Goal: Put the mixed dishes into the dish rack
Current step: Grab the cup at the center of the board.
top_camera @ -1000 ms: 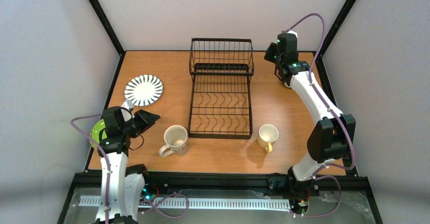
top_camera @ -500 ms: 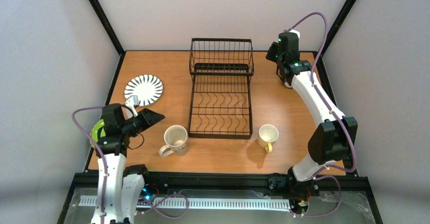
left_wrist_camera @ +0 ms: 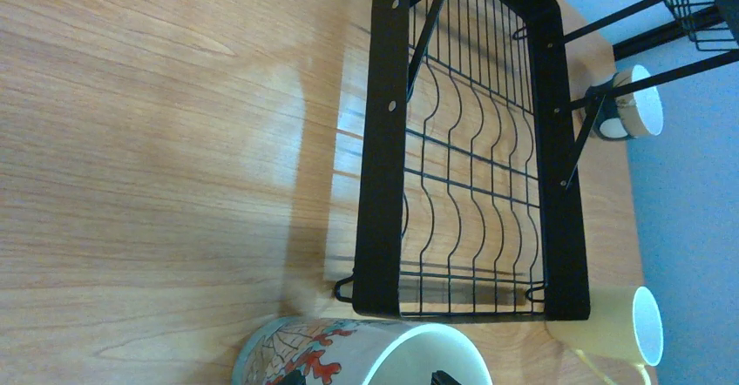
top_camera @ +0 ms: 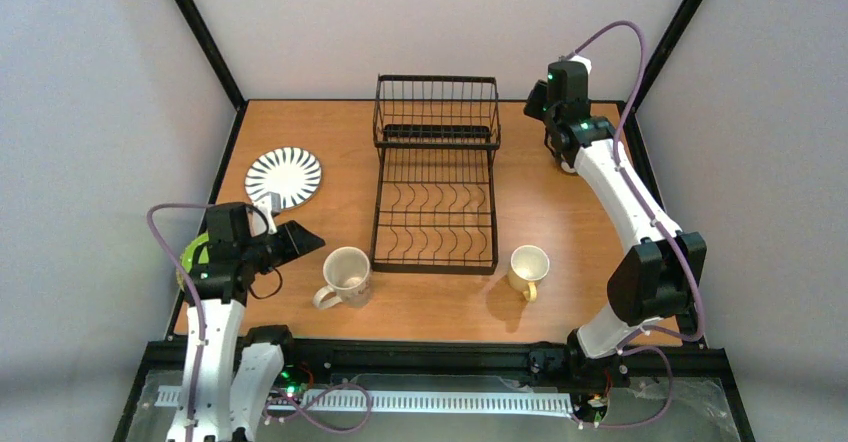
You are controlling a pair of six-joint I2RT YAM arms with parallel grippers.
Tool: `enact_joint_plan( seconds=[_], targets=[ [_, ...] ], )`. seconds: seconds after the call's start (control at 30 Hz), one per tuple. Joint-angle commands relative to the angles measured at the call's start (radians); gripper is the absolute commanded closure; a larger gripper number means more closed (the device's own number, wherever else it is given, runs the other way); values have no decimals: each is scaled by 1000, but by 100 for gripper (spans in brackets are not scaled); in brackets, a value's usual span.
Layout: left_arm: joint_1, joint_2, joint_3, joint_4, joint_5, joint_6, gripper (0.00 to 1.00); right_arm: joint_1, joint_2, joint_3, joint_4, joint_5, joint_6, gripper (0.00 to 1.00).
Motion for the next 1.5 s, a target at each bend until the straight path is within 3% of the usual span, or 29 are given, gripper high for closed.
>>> enact_joint_plan(
  seconds=[0.0, 0.23, 0.6, 0.73, 0.9, 1.0, 1.47],
  targets=[
    [-18, 11, 62, -78, -52, 54, 19, 14, -22, 32, -25, 21, -13, 1],
    [-19, 74, 165, -54, -57, 68, 19, 18, 4, 74, -38, 23, -12, 1],
    [-20, 362, 533, 36, -62, 145, 19, 29, 18, 100, -41, 25, -16, 1],
    [-88, 472, 632, 7, -142, 202, 19, 28, 23, 103, -40, 20, -16, 1],
    [-353, 546, 624, -22, -332, 215, 18, 29, 23, 101, -43, 30, -25, 1],
    [-450, 548, 585, -32, -405, 184, 18, 28, 15, 95, -45, 37, -33, 1],
    [-472, 332, 398, -143, -362, 98, 22, 28, -27, 61, -54, 30, -42, 1]
  ],
)
